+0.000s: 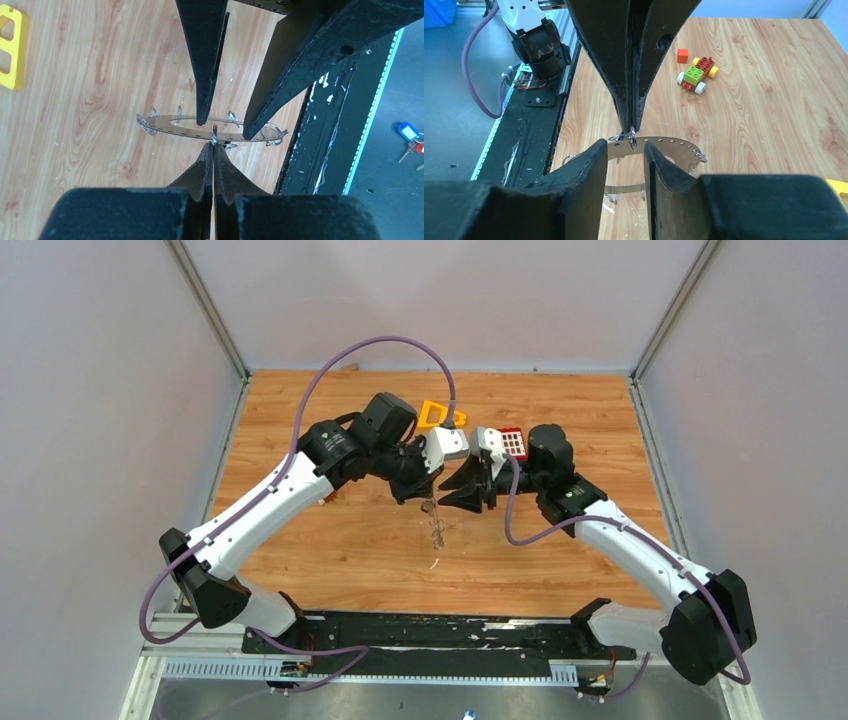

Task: Put the keys on the keyring

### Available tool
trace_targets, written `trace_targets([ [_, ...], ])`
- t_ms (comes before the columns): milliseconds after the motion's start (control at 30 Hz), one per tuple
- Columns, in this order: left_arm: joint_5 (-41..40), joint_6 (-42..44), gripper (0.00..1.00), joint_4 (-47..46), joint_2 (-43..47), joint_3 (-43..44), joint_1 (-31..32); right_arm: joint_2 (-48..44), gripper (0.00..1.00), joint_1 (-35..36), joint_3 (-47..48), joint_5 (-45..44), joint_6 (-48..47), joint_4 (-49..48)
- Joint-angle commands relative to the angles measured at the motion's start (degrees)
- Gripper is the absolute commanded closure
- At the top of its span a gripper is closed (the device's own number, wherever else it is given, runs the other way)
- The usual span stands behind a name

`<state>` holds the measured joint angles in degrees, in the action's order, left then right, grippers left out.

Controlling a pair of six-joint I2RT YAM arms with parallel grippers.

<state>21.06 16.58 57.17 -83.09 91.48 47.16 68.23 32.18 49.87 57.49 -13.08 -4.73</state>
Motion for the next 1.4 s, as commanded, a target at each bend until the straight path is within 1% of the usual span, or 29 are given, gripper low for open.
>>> trace_targets([
  [0, 2.8, -1.4, 1.00, -3.1, 1.9, -0.4, 0.2, 0.3, 0.68, 0.3, 1.2, 2.7, 2.1, -3.5],
  [333, 4.4, -1.5, 1.00, -4.2, 2.5, -1.4, 0.2, 0.8, 0.80, 0.3, 1.1, 3.1, 3.3, -4.5],
  [600, 4.9, -1.4, 1.00, -4.8, 3.3, -2.0, 0.2, 1.6, 0.81, 0.3, 1.1, 3.0, 3.1, -4.4],
  [733, 4.7, -1.4, 1.00, -5.1, 3.6, -2.5, 0.2, 1.6, 0.84, 0.3, 1.1, 3.1, 3.4, -4.6],
  [1033, 4.8, -1.3, 1.00, -5.3, 3.6, -3.3, 0.2, 1.1, 0.84, 0.3, 1.2, 2.9, 3.6, -4.7],
  [1100, 4.8, -1.3, 1.00, -5.3, 3.7, -3.3, 0.2, 0.9, 0.87, 0.3, 1.2, 2.9, 3.4, -4.5],
  [1267, 4.8, -1.4, 1.00, -5.3, 3.9, -3.2, 0.2, 0.9, 0.99, 0.3, 1.2, 3.0, 3.2, -4.4],
  [1367, 4.8, -1.3, 1.00, -5.3, 3.9, -3.1, 0.2, 0.7, 1.00, 0.3, 1.3, 2.7, 3.0, -4.2],
])
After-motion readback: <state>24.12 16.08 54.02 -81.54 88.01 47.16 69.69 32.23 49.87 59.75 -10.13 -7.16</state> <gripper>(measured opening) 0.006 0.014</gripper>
